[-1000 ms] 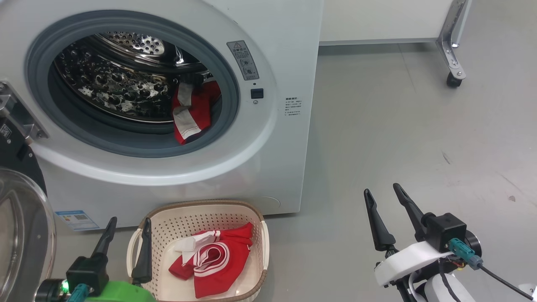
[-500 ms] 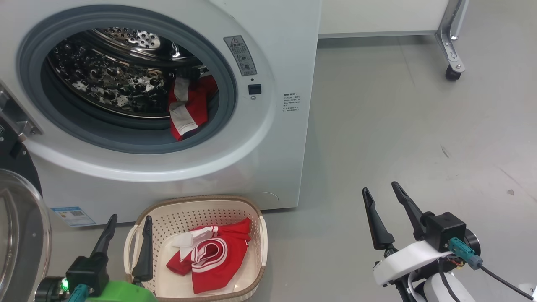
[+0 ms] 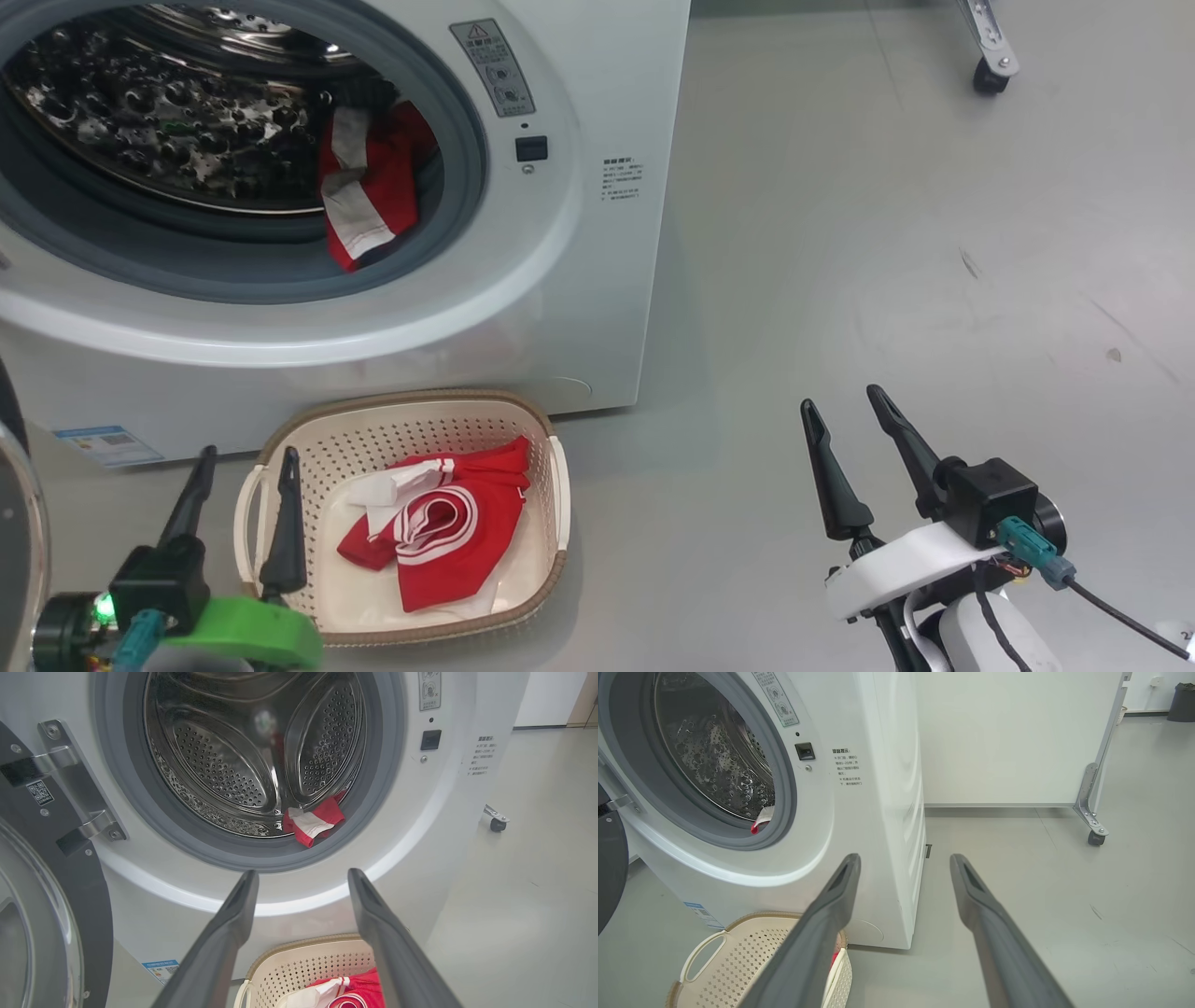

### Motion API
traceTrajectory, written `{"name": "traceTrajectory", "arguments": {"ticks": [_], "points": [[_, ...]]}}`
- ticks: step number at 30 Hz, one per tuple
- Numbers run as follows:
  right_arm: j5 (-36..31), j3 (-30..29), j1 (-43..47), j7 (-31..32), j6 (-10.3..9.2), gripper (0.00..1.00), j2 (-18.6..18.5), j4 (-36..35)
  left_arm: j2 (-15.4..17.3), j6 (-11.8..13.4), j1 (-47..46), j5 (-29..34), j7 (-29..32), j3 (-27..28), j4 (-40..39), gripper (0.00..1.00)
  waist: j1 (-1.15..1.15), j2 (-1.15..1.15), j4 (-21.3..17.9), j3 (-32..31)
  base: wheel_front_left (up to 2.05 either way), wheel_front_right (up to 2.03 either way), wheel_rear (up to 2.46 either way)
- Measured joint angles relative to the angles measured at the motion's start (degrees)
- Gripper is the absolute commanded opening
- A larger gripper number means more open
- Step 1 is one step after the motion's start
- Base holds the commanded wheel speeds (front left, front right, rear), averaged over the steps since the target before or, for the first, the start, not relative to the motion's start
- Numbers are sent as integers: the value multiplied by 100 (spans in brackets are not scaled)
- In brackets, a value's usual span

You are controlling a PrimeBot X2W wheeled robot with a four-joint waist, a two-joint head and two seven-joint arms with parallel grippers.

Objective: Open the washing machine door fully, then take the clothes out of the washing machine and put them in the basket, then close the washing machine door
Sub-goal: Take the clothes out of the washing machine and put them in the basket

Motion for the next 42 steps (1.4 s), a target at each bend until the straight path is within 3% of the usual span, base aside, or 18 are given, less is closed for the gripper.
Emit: {"name": "traceTrajectory", "arguments": {"ticks": [10,21,29,42], "points": [[19,41,-218,0,0,100,2,-125,225,78,-678,-2,435,197,-54,100,0,0,-326,531,0,0,0],[277,197,-621,0,0,100,7,-332,450,82,-2218,-359,1407,444,0,100,0,0,-846,1315,0,0,0],[525,348,-769,0,-11,100,13,-370,878,176,-3059,-511,2111,936,569,100,0,0,-1238,1721,0,0,0],[809,493,-1010,0,-138,100,21,-460,1333,343,-3893,-581,2929,1136,1388,100,0,0,-1789,2198,0,0,0]]}}
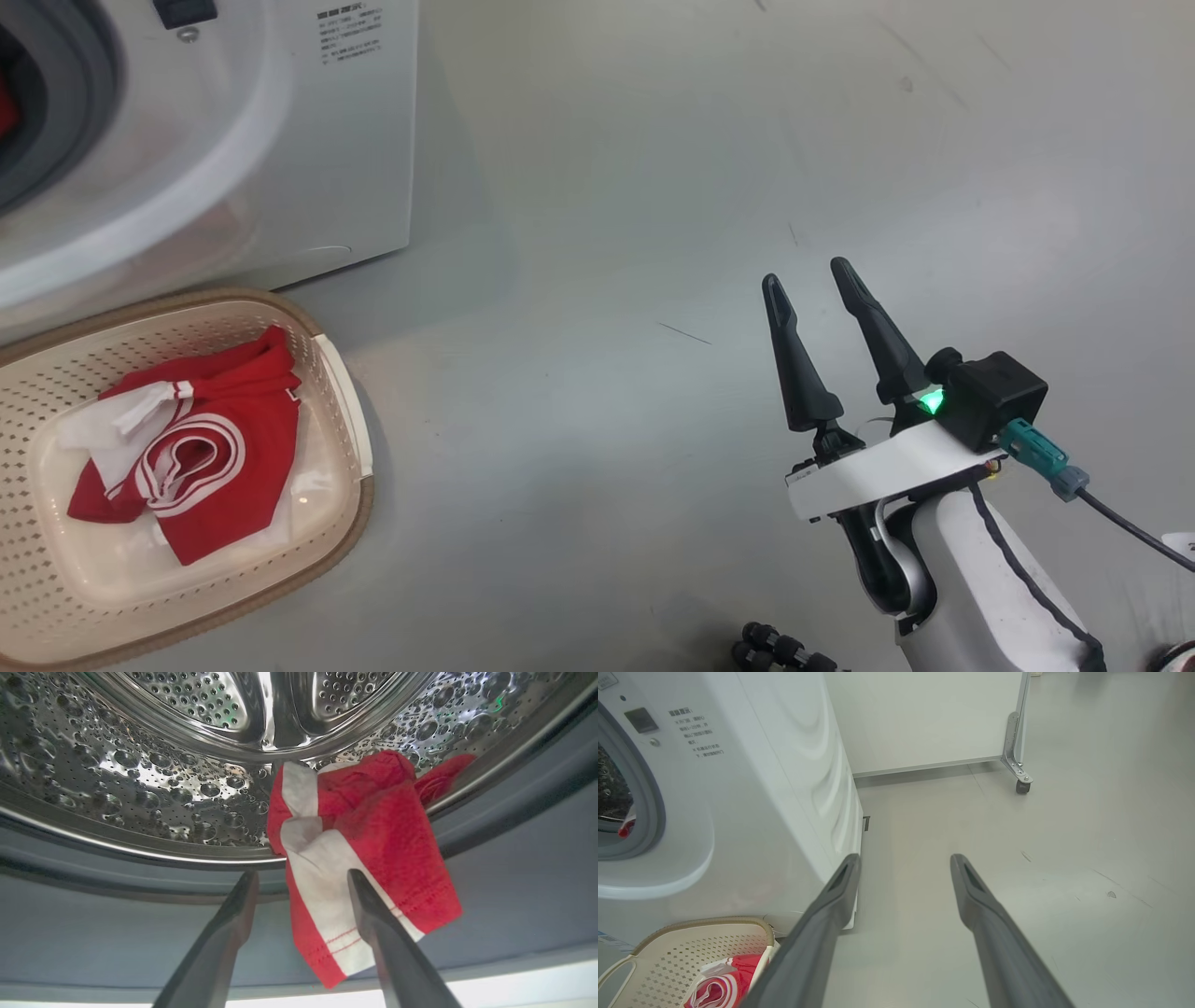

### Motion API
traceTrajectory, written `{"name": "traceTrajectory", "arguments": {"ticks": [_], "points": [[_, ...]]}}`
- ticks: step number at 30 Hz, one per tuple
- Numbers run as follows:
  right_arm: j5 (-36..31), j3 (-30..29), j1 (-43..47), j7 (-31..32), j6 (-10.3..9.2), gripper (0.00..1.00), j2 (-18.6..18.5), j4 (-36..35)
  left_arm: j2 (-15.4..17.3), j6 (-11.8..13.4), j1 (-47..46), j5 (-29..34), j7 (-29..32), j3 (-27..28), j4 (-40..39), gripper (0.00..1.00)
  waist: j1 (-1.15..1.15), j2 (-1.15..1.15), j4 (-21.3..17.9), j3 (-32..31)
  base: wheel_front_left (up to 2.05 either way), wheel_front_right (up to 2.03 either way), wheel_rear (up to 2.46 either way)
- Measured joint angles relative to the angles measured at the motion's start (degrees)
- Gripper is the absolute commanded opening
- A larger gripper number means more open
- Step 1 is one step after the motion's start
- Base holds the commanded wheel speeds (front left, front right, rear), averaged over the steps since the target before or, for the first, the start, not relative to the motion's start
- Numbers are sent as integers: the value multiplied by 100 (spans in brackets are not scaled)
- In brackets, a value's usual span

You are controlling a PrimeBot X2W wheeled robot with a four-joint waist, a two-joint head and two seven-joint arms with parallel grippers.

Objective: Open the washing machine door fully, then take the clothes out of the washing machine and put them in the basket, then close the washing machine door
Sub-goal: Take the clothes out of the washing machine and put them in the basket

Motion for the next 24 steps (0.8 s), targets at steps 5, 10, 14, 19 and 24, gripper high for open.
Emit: {"name": "traceTrajectory", "arguments": {"ticks": [5,10,14,19,24], "points": [[68,124,-28,0,-16,100,4,0,99,59,-248,-88,164,80,258,100,0,0,-159,118,0,0,0],[112,131,-72,0,-77,100,16,-5,221,108,-431,-88,264,159,512,100,0,0,-293,193,0,0,0],[113,120,-72,0,-130,100,18,-5,221,109,-649,-88,314,153,687,100,0,0,-323,226,0,0,0],[113,116,-72,0,-172,100,20,-10,223,109,-775,-88,383,90,871,100,0,0,-330,240,0,0,0],[113,124,-75,0,-175,100,20,-14,221,101,-894,-88,382,27,989,0,0,0,-326,246,0,0,0]]}}
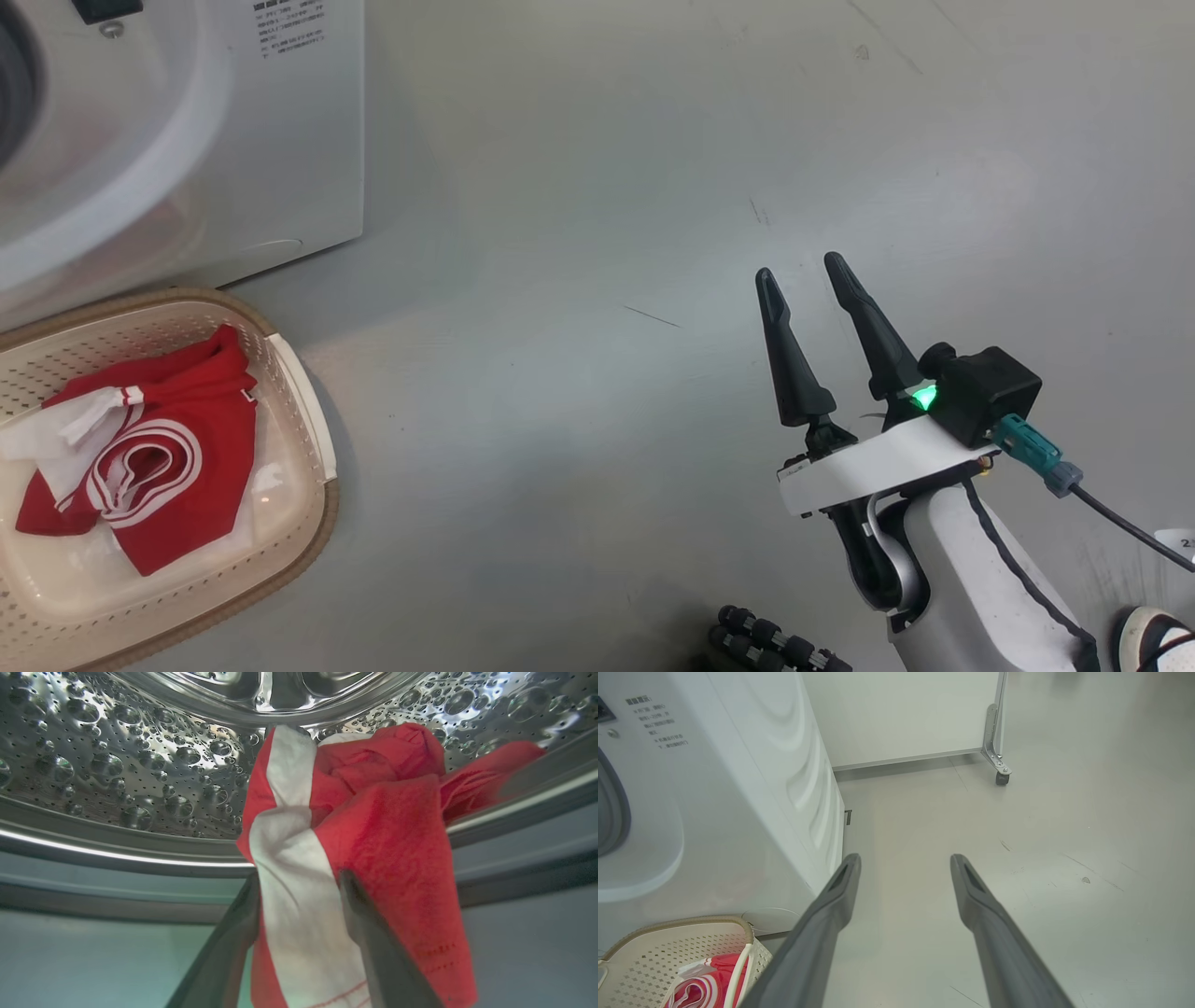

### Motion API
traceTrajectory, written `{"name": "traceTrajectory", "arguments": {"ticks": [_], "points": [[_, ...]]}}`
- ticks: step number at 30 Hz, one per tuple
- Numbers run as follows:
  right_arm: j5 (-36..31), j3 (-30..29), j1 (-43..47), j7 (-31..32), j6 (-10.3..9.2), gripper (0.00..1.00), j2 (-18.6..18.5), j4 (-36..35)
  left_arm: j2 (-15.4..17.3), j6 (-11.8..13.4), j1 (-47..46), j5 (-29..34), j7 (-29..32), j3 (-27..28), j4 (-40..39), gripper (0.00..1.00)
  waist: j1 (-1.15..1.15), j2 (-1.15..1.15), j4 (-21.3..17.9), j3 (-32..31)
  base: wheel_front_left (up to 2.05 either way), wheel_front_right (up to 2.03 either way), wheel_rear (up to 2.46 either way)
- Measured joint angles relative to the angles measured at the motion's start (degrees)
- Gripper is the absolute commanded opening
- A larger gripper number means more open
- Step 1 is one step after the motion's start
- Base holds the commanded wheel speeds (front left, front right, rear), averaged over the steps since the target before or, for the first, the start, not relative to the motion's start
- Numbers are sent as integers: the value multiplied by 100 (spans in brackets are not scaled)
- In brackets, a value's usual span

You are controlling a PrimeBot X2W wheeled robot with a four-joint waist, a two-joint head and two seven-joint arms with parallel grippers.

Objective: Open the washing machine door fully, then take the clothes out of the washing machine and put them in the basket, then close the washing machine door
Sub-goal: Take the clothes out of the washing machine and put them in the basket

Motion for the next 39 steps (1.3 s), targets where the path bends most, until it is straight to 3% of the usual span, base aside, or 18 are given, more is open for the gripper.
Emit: {"name": "traceTrajectory", "arguments": {"ticks": [9,20,31,39], "points": [[-12,-36,-63,0,-43,100,1,-13,-60,-165,-78,55,-331,-221,146,0,0,0,68,-36,0,0,0],[-226,-250,-140,0,-41,100,0,-34,-268,-703,82,353,-1136,-806,210,0,0,0,463,-285,0,0,0],[-470,-360,-136,0,21,100,-10,153,-624,-850,704,508,-1781,-1298,337,0,0,0,981,-717,0,0,0],[-516,-437,79,0,68,100,-22,349,-900,-909,1314,364,-2282,-1360,328,0,0,0,1441,-1257,0,0,0]]}}
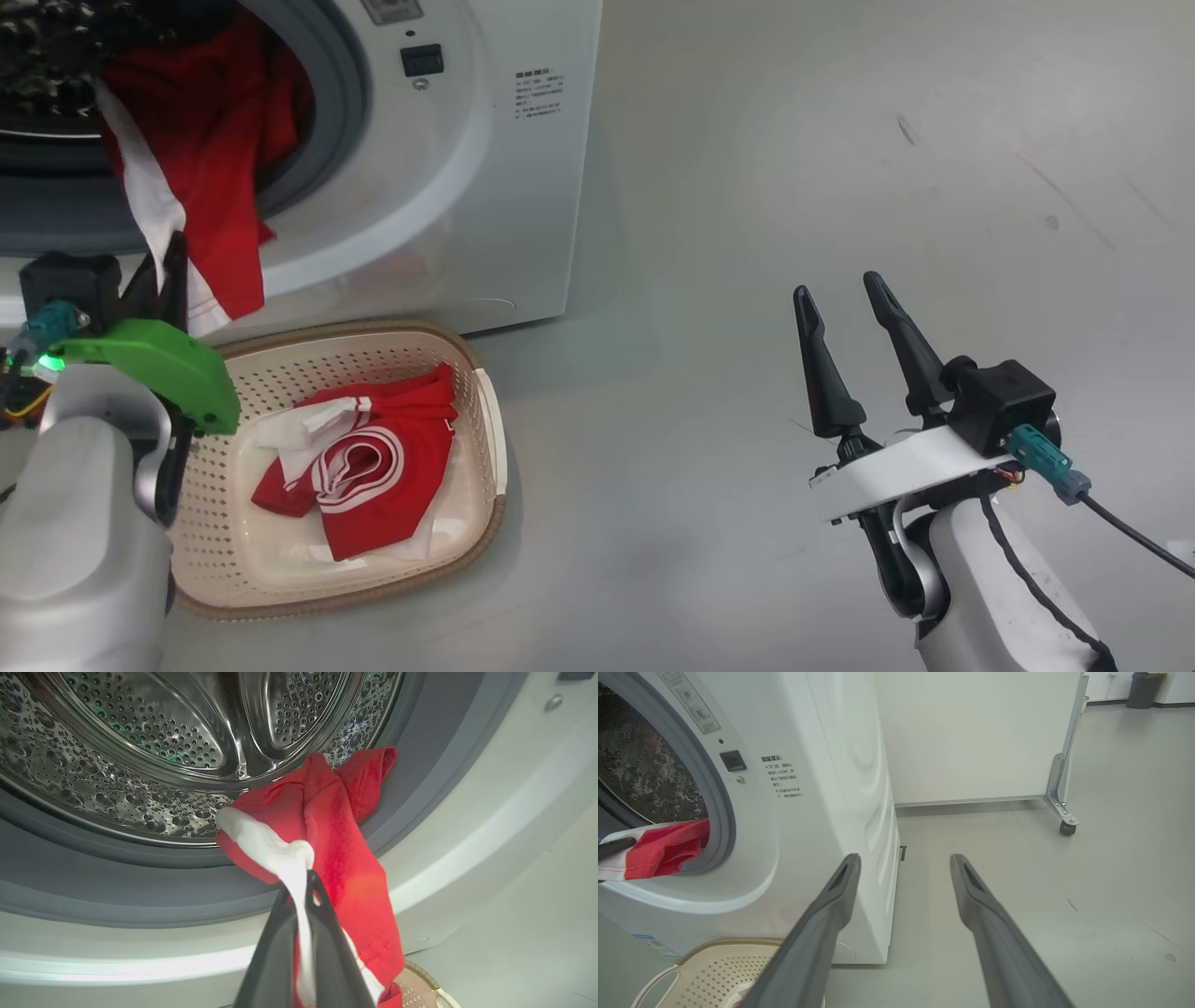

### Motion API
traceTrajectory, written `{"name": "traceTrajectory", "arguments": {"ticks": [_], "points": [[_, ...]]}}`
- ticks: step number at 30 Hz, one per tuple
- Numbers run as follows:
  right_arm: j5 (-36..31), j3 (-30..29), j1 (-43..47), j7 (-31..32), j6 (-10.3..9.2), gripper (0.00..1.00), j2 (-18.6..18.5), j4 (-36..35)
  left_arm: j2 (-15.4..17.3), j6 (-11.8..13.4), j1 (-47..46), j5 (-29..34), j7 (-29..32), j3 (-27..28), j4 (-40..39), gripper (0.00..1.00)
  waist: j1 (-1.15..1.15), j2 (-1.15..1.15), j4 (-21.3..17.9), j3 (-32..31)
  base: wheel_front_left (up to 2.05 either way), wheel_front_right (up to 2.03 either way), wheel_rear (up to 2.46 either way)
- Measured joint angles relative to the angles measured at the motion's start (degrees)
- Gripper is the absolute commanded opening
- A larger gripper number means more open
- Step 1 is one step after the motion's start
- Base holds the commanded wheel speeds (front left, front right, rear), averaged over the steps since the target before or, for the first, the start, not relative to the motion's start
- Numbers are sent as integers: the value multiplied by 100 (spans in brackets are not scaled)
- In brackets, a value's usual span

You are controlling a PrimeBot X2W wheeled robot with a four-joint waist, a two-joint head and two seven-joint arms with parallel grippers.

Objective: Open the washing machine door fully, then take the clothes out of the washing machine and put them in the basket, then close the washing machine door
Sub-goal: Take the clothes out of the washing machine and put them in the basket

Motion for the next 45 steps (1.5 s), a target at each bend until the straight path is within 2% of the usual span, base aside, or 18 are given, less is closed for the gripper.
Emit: {"name": "traceTrajectory", "arguments": {"ticks": [12,18,23,34,45], "points": [[-58,-32,315,0,52,100,-4,126,-56,-7,808,146,-849,-189,-594,0,0,0,555,-685,0,0,0],[-91,-32,458,0,75,100,-7,174,-65,11,1114,286,-978,-211,-1072,0,0,0,772,-961,0,0,0],[-94,-2,513,0,101,100,-10,191,-66,160,1228,288,-1047,-60,-1714,0,0,0,911,-1136,0,0,0],[-136,36,522,0,144,100,-11,191,-132,304,1333,288,-1048,137,-3117,0,0,0,958,-1224,0,0,0],[-136,57,572,0,145,100,-14,189,-226,305,1616,302,-1061,165,-3965,0,0,0,878,-1234,0,0,0]]}}
